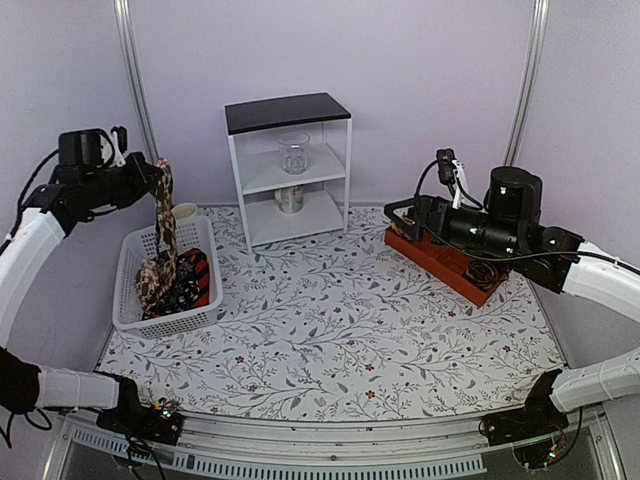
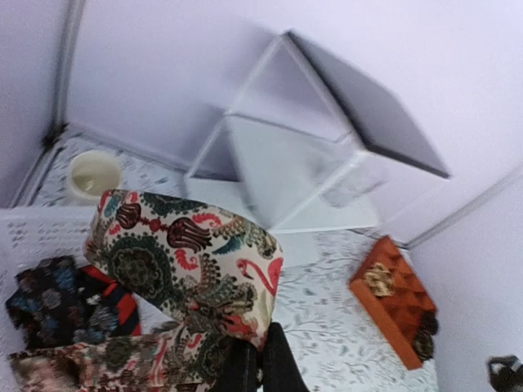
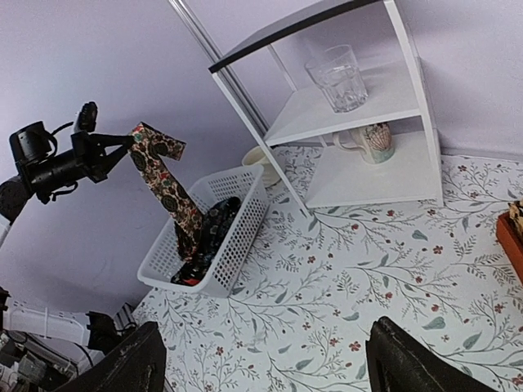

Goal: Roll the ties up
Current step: Pick up the tie from the bin, then place the tie at the center of the board.

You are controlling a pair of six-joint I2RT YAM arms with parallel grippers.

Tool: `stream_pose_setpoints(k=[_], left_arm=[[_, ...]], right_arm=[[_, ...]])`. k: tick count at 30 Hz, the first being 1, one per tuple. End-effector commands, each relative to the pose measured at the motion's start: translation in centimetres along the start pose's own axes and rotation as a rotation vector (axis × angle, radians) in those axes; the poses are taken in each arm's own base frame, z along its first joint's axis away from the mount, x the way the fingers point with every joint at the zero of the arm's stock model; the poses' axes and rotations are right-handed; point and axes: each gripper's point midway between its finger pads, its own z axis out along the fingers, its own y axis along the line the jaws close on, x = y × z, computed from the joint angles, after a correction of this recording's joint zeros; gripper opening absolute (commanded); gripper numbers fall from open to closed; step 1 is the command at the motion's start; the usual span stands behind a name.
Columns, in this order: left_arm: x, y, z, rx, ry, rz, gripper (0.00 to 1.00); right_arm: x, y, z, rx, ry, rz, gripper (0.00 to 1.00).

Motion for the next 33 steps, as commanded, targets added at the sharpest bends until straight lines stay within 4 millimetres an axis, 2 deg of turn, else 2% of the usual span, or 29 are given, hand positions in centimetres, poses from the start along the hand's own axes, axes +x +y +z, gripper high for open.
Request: stream_pose_setpoints(k=[1, 4, 8, 12, 17, 21, 23, 25, 27, 28, 30, 33], left_arm=[[-0.2, -8.6, -4.3, 0.37, 0.044, 0.03, 0.0], [0.3, -13.6, -6.7, 0.566, 0.071, 0.06, 0.0], [3.0, -18.7, -8.4, 0.73, 0.137, 0.11, 0.0], [6.9, -21.5, -8.3, 0.831, 0.213, 0.086, 0.0], [11.9, -24.9, -7.7, 0.922, 0.33, 0.092, 0.0], [14.6, -27.1, -7.1, 0.96, 0.396, 0.115, 0.0], [15.5, -28.0, -7.1, 0.984, 0.42, 0.118, 0.0], [16.0, -29.0, -7.4, 1.015, 0.433, 0.121, 0.0], [16.4, -29.6, -7.6, 1.026, 0.436, 0.128, 0.0], [16.3, -29.8, -7.7, 1.027, 0.43, 0.128, 0.0], [15.9, -30.0, -7.7, 1.031, 0.412, 0.122, 0.0], [14.6, -30.6, -8.7, 1.076, 0.368, 0.093, 0.0]], right_arm=[[-0.9, 2.9, 1.6, -0.124, -0.03, 0.02, 0.85], [-1.1, 5.7, 2.8, -0.191, -0.029, -0.014, 0.85], [-1.1, 9.6, 4.5, -0.286, -0.052, -0.072, 0.85], [-0.5, 11.9, 5.9, -0.349, -0.065, -0.054, 0.84], [1.8, 13.5, 8.1, -0.369, -0.03, -0.037, 0.85], [3.7, 15.6, 9.2, -0.406, -0.008, -0.036, 0.88], [5.0, 15.7, 10.1, -0.39, 0.01, -0.027, 0.91], [5.4, 14.3, 11.1, -0.309, -0.002, 0.003, 0.89], [5.6, 12.6, 11.7, -0.226, -0.018, 0.064, 0.78], [5.6, 12.0, 11.9, -0.204, -0.028, 0.092, 0.67], [5.7, 11.8, 11.9, -0.204, -0.047, 0.118, 0.47], [5.3, 11.5, 11.9, -0.205, -0.096, 0.096, 0.27]])
